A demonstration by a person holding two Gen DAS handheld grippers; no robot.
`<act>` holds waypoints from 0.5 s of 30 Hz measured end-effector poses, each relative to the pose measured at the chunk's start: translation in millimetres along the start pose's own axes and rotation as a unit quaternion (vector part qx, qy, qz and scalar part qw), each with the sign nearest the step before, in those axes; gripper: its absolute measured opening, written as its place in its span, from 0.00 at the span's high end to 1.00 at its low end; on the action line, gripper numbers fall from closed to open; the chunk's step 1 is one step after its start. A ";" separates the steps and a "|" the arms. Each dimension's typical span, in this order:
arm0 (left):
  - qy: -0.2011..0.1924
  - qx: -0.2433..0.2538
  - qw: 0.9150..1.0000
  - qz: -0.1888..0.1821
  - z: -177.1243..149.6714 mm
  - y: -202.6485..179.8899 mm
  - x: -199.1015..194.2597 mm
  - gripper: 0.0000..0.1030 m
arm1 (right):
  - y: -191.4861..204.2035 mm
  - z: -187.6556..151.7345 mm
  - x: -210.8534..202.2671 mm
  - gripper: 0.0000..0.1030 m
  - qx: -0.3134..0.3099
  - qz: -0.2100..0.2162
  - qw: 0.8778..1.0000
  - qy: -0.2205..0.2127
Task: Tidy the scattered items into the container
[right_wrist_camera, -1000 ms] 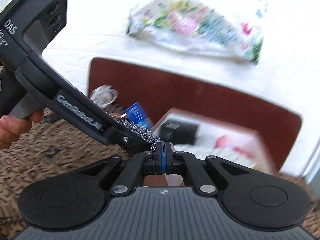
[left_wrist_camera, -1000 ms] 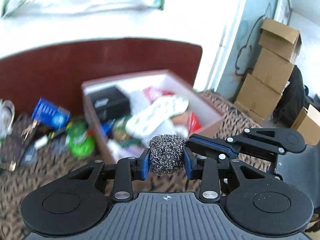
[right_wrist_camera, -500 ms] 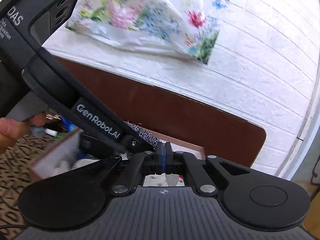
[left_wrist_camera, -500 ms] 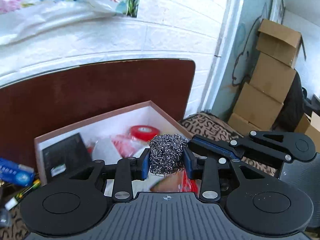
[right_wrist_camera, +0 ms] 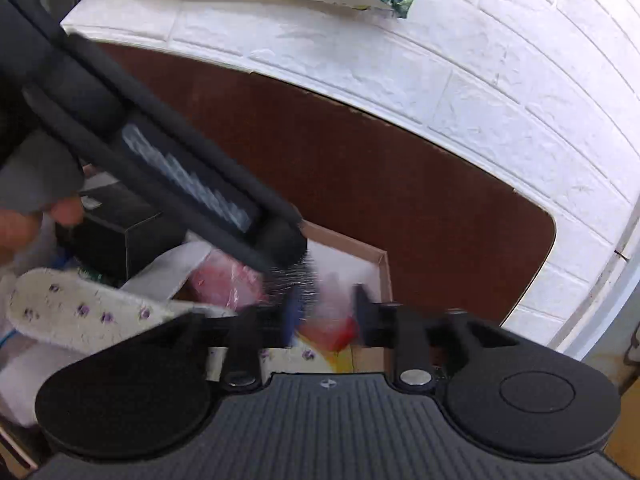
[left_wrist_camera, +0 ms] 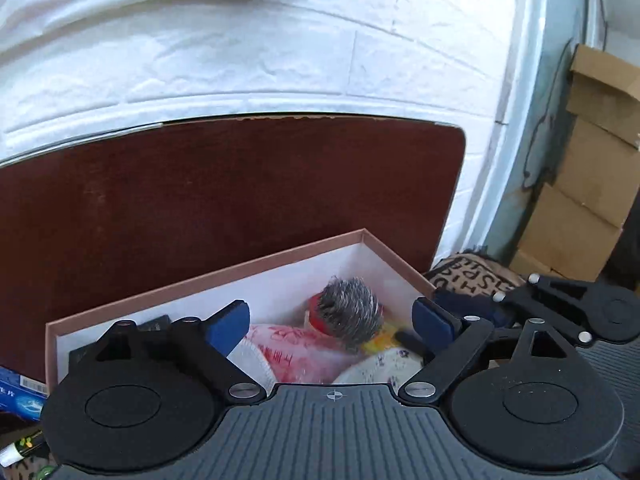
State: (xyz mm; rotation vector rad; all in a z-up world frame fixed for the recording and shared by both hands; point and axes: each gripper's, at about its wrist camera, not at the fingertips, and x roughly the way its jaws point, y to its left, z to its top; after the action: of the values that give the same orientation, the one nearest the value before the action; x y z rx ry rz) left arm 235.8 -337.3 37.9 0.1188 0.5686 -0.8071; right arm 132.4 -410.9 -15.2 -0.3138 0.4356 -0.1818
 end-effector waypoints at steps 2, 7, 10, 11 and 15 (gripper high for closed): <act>-0.004 0.005 1.000 0.012 -6.0 0.8 -6.8 0.00 | 4.9 -5.8 -6.3 0.38 -0.002 0.007 1.000 -0.001; -0.001 -0.014 1.000 0.027 -20.1 6.8 -25.8 0.00 | 19.9 -13.6 -28.5 0.16 -0.022 0.006 1.000 -0.006; 0.002 -0.027 0.999 0.036 -30.8 7.5 -45.8 0.00 | 27.6 -13.4 -48.7 0.05 -0.025 0.005 1.000 -0.010; 0.001 -0.032 0.999 0.040 -33.9 7.2 -53.0 0.00 | 29.1 -12.4 -55.5 0.03 -0.024 0.003 1.000 -0.010; -0.007 -0.051 0.996 0.066 -52.7 6.0 -89.8 0.00 | 32.3 -9.4 -85.2 0.01 -0.010 0.005 1.000 -0.011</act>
State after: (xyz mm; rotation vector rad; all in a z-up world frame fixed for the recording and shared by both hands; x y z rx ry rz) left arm 167.6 -258.4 39.7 0.0556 0.5813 -0.6479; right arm 55.7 -362.8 -1.3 -0.3330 0.4173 -0.1647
